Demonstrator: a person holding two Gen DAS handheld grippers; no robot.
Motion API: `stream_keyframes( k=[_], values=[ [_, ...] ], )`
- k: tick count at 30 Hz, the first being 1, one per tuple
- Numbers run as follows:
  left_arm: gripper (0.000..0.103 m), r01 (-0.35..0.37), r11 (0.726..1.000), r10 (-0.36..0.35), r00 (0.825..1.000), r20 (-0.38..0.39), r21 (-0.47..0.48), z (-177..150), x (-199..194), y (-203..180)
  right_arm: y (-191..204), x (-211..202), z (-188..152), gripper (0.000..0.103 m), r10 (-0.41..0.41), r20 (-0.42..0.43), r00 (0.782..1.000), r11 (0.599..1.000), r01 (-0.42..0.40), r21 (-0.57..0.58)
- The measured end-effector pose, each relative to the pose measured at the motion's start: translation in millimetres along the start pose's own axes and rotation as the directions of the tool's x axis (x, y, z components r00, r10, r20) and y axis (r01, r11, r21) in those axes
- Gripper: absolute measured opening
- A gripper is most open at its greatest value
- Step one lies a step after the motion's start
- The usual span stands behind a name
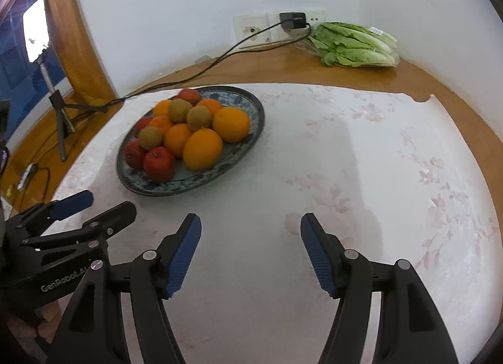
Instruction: Organize fruits
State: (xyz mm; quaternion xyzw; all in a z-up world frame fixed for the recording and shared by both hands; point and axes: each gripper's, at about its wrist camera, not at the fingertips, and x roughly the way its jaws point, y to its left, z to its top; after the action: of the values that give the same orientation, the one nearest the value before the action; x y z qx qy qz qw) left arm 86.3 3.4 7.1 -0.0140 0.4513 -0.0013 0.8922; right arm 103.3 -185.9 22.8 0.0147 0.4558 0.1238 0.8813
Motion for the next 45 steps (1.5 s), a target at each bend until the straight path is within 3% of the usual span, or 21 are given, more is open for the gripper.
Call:
stream_keyframes(
  k=[5, 22, 45],
  values=[
    [0.082, -0.015, 1.000, 0.016, 1.000, -0.003, 0.023, -3.8, 6.5, -5.3, 1.3, 7.5, -3.1, 0.070, -0.049, -0.009, 0.999, 0.998, 0.049, -0.029],
    [0.083, -0.034, 0.999, 0.034, 0.999, 0.022, 0.014, -6.1, 7.3, -3.9, 3.0, 9.0, -3.1, 0.077, -0.041, -0.014, 0.999, 0.999, 0.040, -0.036],
    [0.083, -0.034, 0.999, 0.033, 0.999, 0.023, 0.014, -6.1, 6.9, -3.3, 3.4, 8.8, -3.2, 0.077, -0.041, -0.014, 0.999, 0.999, 0.040, -0.036]
  ],
)
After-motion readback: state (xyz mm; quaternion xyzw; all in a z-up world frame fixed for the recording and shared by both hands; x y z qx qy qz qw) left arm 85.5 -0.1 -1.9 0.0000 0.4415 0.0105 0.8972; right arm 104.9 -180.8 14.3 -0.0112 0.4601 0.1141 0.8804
